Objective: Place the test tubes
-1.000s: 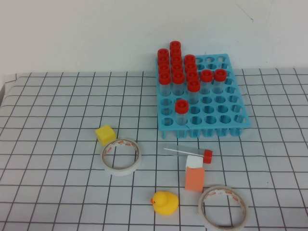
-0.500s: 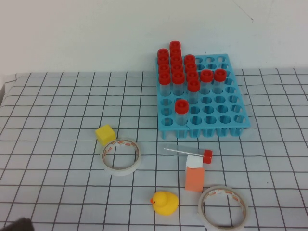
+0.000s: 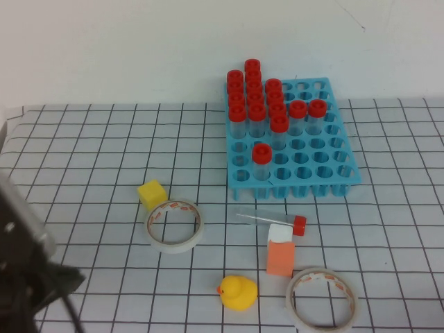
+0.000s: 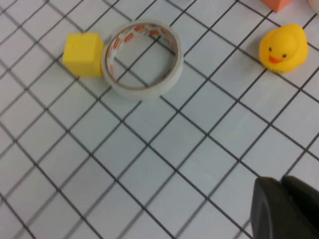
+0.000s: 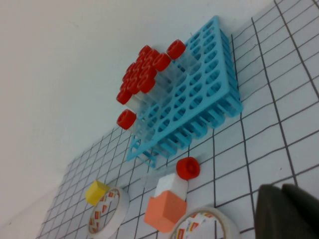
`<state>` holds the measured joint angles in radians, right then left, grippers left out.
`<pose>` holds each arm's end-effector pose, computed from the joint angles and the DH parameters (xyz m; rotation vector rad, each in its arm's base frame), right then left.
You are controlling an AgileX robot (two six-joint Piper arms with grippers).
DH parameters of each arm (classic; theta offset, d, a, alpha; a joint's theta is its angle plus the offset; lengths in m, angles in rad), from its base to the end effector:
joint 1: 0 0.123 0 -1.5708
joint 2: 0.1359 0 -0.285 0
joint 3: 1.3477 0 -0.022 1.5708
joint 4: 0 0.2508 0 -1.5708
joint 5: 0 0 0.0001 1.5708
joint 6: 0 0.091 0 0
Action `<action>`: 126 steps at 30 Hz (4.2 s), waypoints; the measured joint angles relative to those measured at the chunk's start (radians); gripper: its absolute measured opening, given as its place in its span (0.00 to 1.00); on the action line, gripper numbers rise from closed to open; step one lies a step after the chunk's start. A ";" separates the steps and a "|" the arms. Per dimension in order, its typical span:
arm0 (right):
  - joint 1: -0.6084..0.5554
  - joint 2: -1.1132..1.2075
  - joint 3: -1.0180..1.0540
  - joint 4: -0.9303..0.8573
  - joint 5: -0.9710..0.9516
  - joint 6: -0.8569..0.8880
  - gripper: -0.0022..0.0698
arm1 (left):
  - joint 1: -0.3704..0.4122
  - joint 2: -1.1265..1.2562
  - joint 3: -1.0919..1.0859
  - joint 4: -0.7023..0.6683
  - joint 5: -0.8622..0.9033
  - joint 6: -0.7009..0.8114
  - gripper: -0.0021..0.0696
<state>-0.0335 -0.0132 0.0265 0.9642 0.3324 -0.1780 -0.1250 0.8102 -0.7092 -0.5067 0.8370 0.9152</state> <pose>0.0534 0.0227 0.1878 0.4763 1.6809 0.7673 0.1392 -0.0506 0.3127 0.9361 2.0996 -0.2123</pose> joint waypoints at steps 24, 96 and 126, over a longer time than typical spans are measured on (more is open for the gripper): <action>0.000 0.000 0.000 0.000 0.020 -0.067 0.03 | -0.335 0.795 -0.655 0.297 0.142 0.097 0.08; 0.000 0.000 0.000 -0.006 0.063 -0.109 0.03 | -0.458 1.077 -0.722 0.233 -0.098 0.072 0.32; 0.000 0.000 0.000 0.160 0.067 -0.301 0.03 | -0.458 0.382 0.029 -0.669 -0.711 0.075 0.32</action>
<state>-0.0335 -0.0132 0.0265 1.1246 0.3999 -0.4791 -0.5833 1.1919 -0.6805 -1.1755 0.1264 0.9898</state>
